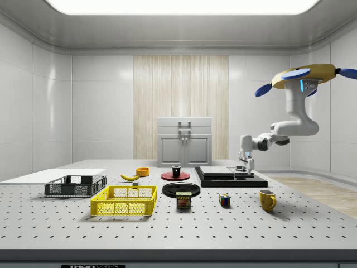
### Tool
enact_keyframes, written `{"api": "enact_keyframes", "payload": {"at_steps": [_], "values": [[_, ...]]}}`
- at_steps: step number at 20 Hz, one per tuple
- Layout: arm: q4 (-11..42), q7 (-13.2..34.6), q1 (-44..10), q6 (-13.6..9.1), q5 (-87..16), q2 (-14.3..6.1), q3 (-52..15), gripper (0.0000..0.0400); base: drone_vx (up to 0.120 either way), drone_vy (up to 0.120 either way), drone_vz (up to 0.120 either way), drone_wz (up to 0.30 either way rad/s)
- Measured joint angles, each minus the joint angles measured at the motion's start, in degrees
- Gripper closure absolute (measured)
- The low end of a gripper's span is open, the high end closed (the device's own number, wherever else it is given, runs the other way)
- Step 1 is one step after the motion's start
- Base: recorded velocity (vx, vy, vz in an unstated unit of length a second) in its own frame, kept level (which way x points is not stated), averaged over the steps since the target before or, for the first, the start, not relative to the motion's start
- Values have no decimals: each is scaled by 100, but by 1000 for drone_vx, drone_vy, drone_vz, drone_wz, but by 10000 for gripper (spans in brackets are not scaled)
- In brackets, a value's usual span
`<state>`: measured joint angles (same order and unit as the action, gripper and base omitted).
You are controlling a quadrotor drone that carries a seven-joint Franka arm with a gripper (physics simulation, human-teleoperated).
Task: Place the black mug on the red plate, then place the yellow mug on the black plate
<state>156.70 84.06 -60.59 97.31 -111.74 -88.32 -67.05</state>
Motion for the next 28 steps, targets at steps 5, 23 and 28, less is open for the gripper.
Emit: {"api": "enact_keyframes", "payload": {"at_steps": [5,23,28], "values": [[0,0,0,1,0,-1,0,0,-120,120,0,0],[0,1,-1,2,1,-2,0,0,-11,120,-53,0],[0,1,-1,3,1,-3,0,0,0,120,0,0]]}}
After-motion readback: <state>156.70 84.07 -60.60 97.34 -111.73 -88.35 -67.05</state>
